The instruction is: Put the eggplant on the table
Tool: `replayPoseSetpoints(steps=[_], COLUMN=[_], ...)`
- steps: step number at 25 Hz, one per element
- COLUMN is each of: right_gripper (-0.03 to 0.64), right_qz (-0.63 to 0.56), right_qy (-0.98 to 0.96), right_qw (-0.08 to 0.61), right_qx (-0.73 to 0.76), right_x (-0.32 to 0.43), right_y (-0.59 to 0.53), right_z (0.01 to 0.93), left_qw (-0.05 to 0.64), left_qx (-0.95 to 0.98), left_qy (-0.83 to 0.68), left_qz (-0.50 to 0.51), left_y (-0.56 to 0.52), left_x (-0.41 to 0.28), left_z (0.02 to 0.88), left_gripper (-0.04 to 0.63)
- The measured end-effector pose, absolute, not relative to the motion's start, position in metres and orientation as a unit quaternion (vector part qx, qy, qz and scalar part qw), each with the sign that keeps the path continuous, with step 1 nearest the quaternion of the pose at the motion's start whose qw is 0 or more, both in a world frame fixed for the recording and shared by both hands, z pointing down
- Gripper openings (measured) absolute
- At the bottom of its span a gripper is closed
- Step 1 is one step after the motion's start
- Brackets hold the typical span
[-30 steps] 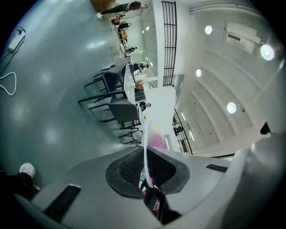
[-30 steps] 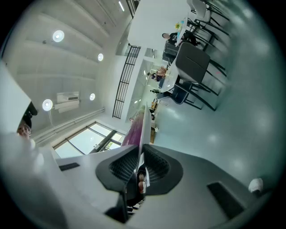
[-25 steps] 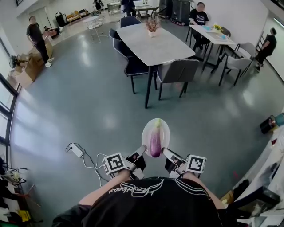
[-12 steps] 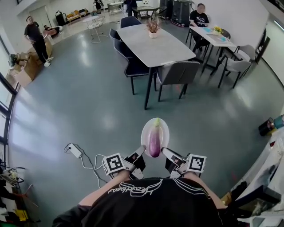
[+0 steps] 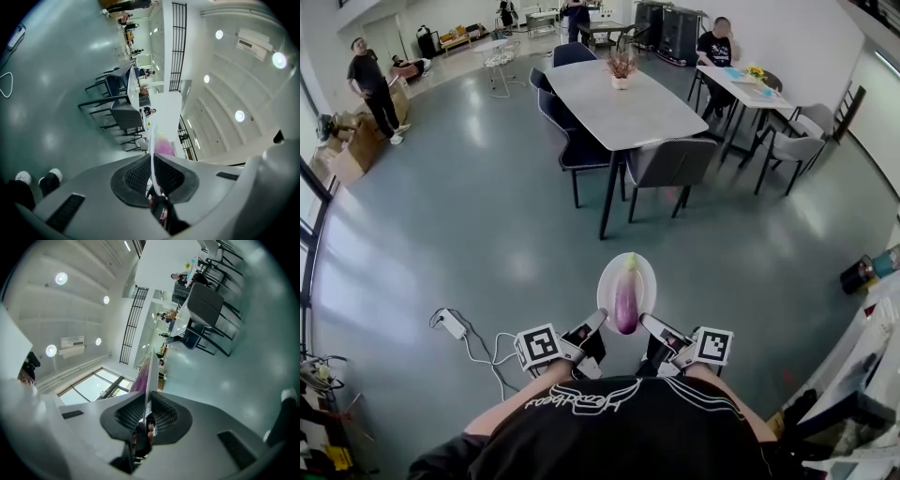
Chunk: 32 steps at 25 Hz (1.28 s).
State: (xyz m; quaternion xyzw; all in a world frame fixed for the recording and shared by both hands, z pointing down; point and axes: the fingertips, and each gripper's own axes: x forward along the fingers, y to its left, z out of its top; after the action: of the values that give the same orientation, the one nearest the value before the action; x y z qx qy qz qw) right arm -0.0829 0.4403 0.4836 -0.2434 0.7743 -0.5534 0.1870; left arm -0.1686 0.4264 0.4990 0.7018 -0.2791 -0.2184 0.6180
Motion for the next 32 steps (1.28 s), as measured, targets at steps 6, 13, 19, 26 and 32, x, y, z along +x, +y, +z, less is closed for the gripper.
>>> replayPoseSetpoints(steps=[6, 13, 19, 26, 32], right_gripper=[0.049, 0.049, 0.049, 0.049, 0.049], right_qz=[-0.554, -0.551, -0.556, -0.57, -0.572], right_qy=[0.775, 0.777, 0.775, 0.767, 0.769], right_qw=[0.193, 0.207, 0.202, 0.195, 0.188], right_qx=[-0.235, -0.223, -0.221, -0.221, -0.212], right_x=[-0.078, -0.069, -0.06, -0.037, -0.01], right_y=[0.431, 0.412, 0.389, 0.346, 0.281], right_z=[0.481, 0.473, 0.48, 0.493, 0.496], left_qw=[0.616, 0.606, 0.605, 0.612, 0.615], left_qx=[0.704, 0.708, 0.706, 0.697, 0.686], left_qy=[-0.275, -0.293, -0.301, -0.309, -0.319], left_qz=[-0.223, -0.215, -0.214, -0.212, -0.224], left_y=[0.417, 0.401, 0.379, 0.337, 0.277], left_x=[-0.162, -0.158, -0.149, -0.127, -0.098], left_z=[0.493, 0.492, 0.495, 0.504, 0.506], left_gripper=[0.023, 0.023, 0.023, 0.023, 0.023])
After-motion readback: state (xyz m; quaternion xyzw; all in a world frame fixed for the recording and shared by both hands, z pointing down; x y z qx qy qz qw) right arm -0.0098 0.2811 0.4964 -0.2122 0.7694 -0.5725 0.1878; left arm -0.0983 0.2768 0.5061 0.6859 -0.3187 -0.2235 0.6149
